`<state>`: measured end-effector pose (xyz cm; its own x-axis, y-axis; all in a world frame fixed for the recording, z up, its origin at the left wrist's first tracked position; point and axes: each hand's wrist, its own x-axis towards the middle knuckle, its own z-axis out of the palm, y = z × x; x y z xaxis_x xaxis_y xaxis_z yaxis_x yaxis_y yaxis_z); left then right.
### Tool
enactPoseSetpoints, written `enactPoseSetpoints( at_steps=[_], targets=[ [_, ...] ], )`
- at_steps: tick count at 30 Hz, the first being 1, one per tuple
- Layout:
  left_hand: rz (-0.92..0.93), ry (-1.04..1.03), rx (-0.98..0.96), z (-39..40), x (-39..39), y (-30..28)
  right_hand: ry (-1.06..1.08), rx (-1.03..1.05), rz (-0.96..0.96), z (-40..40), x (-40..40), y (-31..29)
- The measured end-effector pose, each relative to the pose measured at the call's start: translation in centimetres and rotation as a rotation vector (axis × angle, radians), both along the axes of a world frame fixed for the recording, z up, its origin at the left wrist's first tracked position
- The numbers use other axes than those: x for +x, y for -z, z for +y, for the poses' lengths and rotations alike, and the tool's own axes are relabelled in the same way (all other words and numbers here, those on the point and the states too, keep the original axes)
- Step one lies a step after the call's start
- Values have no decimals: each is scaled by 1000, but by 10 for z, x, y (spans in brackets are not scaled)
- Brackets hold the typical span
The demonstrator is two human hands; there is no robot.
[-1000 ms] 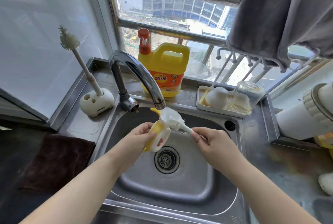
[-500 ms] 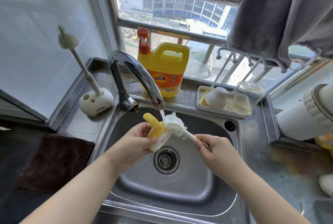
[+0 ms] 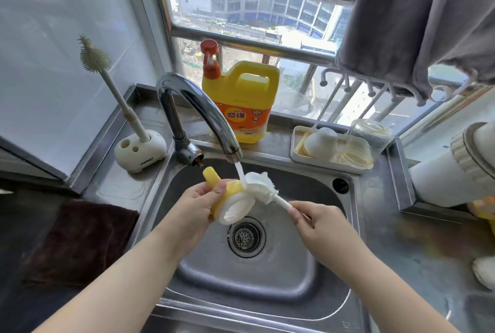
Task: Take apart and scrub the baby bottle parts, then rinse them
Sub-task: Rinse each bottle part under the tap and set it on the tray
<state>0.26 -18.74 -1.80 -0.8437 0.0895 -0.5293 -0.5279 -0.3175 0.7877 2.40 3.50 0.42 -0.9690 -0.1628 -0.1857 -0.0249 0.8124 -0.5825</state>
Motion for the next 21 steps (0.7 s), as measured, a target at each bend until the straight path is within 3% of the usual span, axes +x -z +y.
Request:
enactPoseSetpoints(
  at_steps=[4, 11, 17, 21],
  targets=[
    [-65, -85, 72, -4, -1, -2, 1, -110, -19, 0, 1, 0],
    [-135, -234, 216, -3, -4, -7, -28, -115, -6, 6, 6, -2],
    [-169, -273, 179, -3, -6, -5, -83, 1, 34, 9, 9, -7],
    [-147, -169, 48, -4, -7, -4, -109, 157, -57, 7, 12, -4]
  ],
)
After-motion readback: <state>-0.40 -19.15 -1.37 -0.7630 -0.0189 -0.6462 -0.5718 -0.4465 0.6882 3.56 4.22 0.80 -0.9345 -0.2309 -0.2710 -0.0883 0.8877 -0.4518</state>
